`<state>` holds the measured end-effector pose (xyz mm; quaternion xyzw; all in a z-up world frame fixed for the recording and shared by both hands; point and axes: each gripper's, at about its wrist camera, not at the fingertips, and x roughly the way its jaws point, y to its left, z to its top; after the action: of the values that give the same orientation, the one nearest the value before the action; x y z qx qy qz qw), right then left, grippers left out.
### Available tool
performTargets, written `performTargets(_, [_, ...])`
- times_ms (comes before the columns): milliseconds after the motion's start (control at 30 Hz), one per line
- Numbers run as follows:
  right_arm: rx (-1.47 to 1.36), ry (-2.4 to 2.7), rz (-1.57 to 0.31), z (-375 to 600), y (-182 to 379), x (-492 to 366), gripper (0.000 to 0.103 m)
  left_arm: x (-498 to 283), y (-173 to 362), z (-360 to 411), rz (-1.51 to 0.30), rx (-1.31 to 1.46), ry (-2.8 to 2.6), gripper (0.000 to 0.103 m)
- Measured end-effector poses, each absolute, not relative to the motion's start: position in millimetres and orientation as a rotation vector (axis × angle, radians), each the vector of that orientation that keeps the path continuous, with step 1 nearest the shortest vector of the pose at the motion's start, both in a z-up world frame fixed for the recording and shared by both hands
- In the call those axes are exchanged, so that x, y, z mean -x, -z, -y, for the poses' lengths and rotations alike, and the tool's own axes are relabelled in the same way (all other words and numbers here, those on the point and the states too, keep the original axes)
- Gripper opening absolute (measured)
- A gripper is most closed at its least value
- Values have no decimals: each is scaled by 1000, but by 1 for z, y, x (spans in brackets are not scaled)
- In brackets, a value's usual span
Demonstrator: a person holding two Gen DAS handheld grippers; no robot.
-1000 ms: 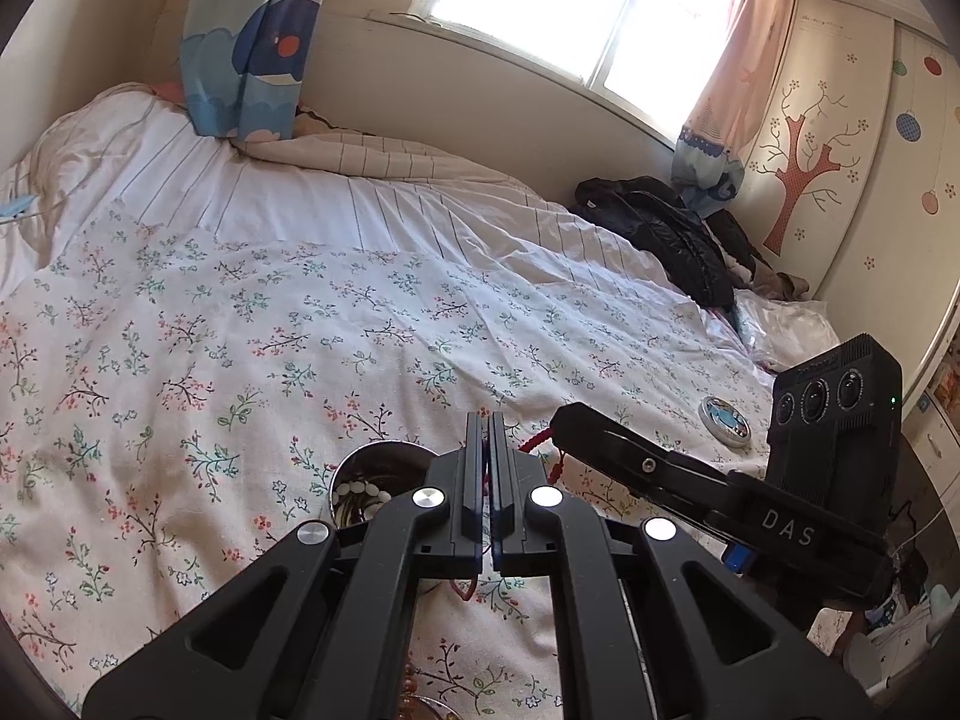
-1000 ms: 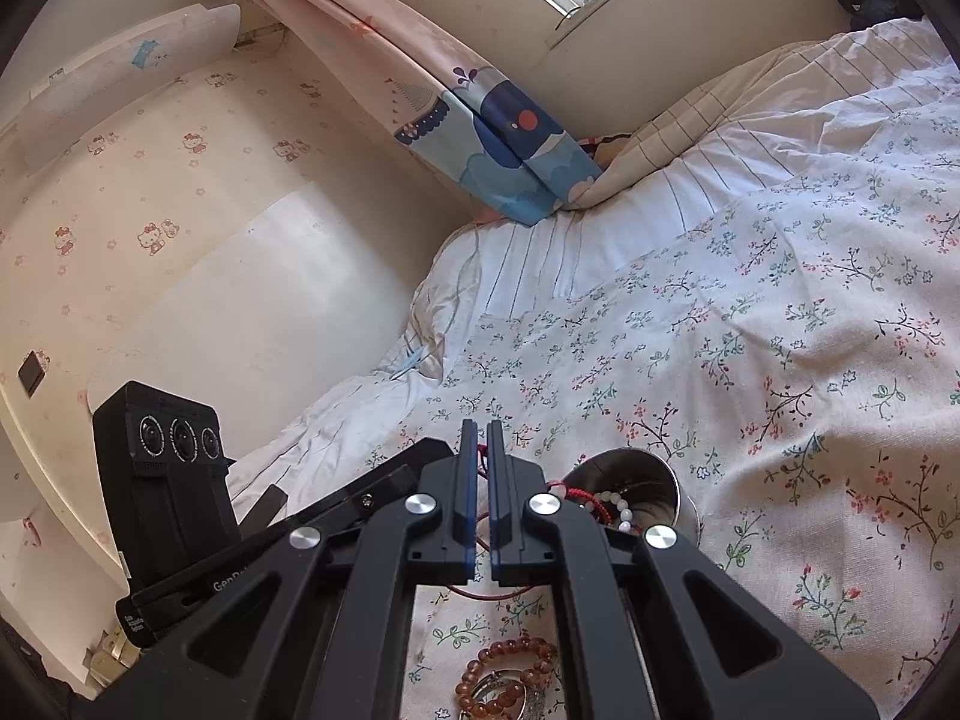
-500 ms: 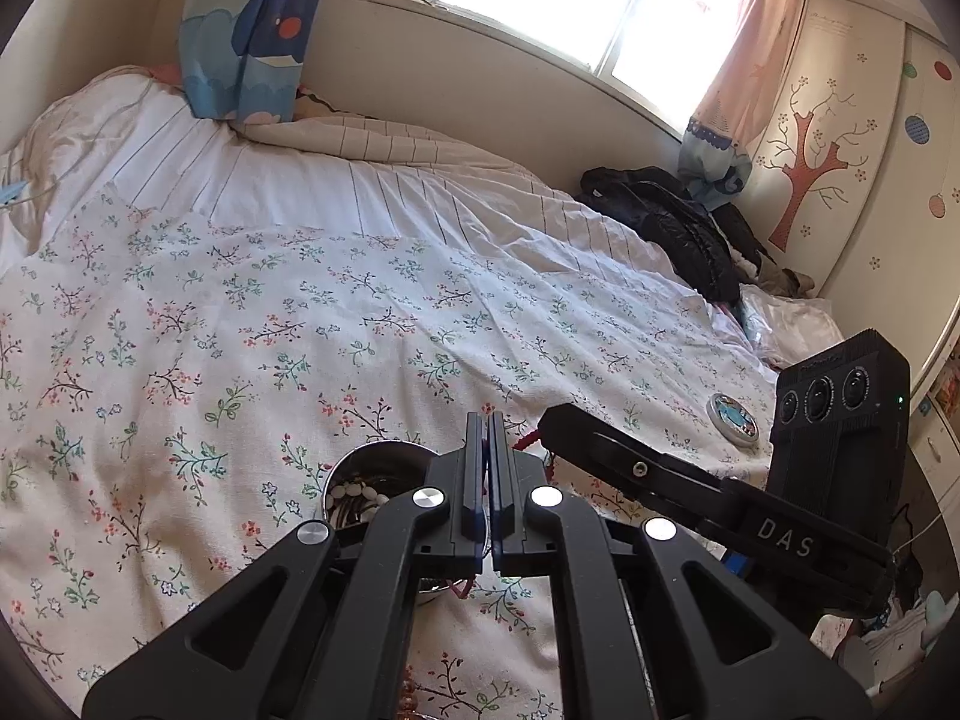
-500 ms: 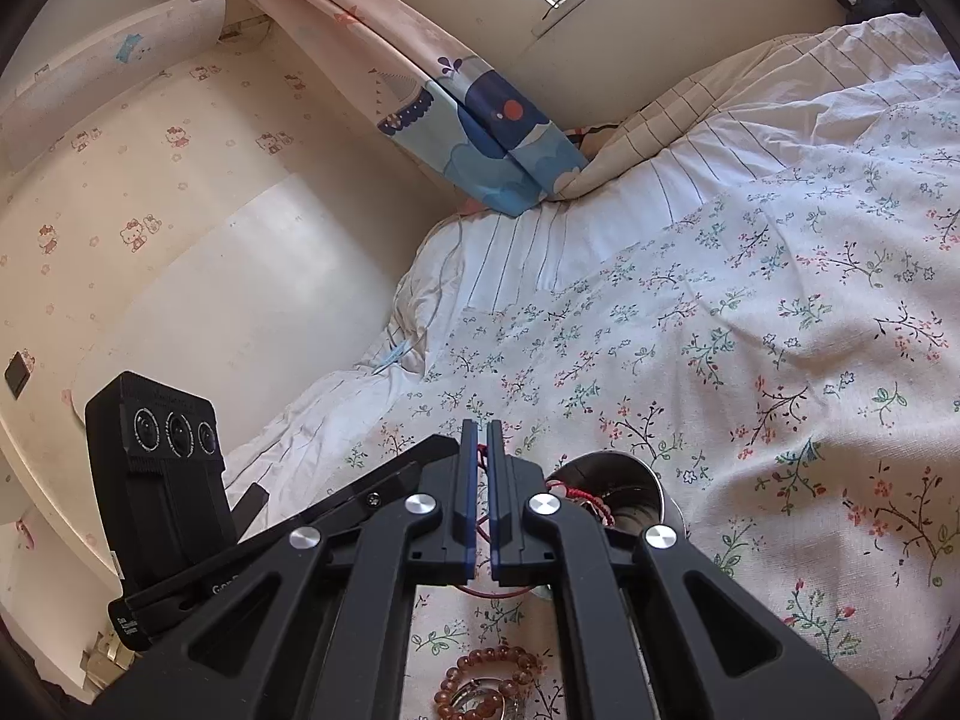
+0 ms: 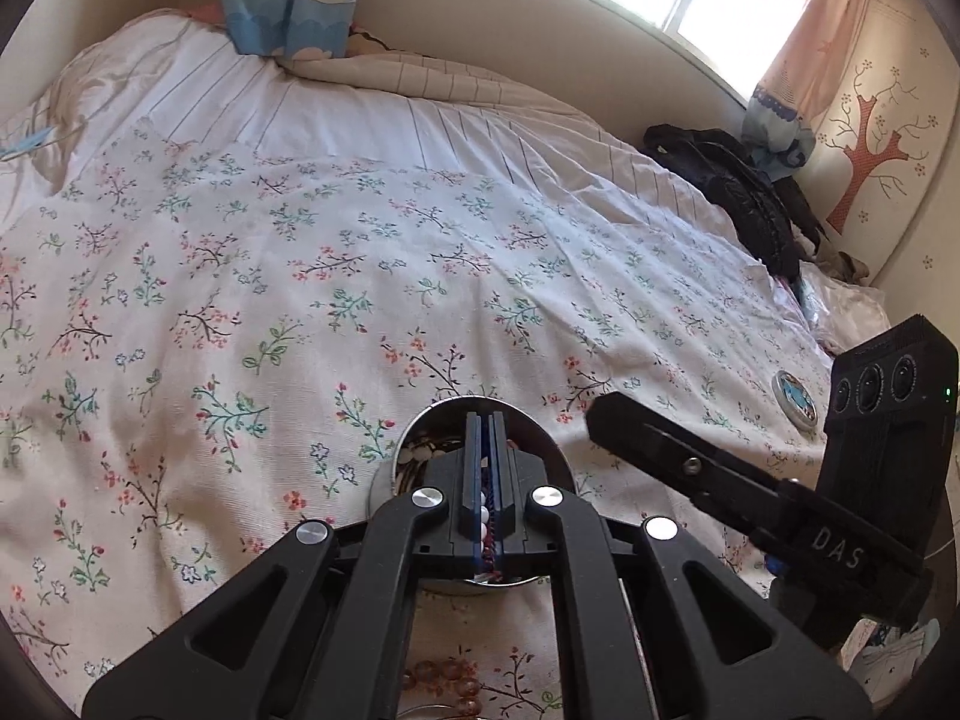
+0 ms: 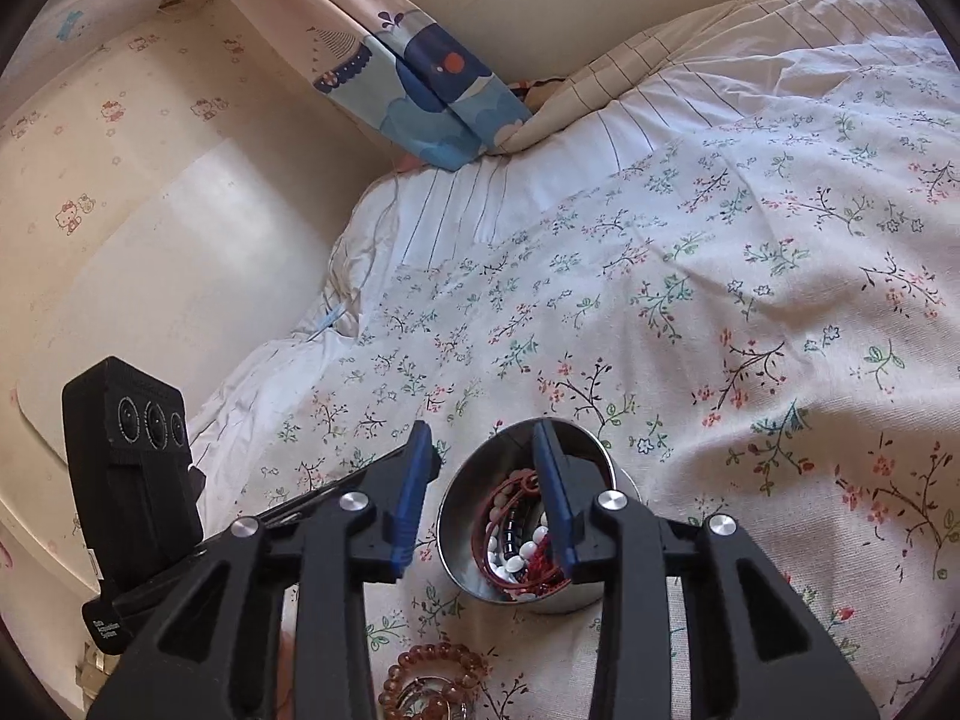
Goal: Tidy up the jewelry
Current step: 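Open both tools over the silver tin to drop the bracelets, then move both open tools back to the remaining bracelet pile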
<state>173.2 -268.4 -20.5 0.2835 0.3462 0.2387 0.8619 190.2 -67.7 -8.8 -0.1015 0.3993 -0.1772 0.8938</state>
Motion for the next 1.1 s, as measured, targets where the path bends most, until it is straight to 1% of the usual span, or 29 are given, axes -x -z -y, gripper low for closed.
performTargets(100, [-606,-491,-722,272,21,-172,36,-189,7,61,-820,221,349,5])
performTargets(167, [-612,-480,-724,275,22,-171,36,-187,6,57,-815,227,338,10])
performTargets(233, [-621,-458,-725,280,22,-169,36,-185,5,53,-811,239,328,21])
performTargets(333, [-662,-414,-734,294,27,-167,36,-181,4,51,-803,232,317,27])
performTargets(400, [-661,-369,-775,300,34,-167,36,-177,3,50,-799,221,311,29])
performTargets(500, [-647,-351,-827,299,43,-165,36,-175,4,48,-804,232,309,36])
performTargets(767, [-566,-629,-891,236,43,-173,37,-164,-7,26,-763,269,265,38])
performTargets(867, [-560,-711,-906,216,47,-180,40,-156,-18,7,-714,312,215,42])
performTargets(900, [-539,-712,-902,212,45,-179,44,-154,-22,2,-697,321,201,43])
performTargets(933, [-511,-705,-901,208,44,-178,52,-152,-25,-2,-685,328,194,44])
performTargets(1033, [-457,-674,-891,205,41,-176,61,-149,-29,-7,-667,331,181,46])
performTargets(1100, [-484,-645,-873,214,39,-175,64,-149,-29,-6,-675,323,185,46])
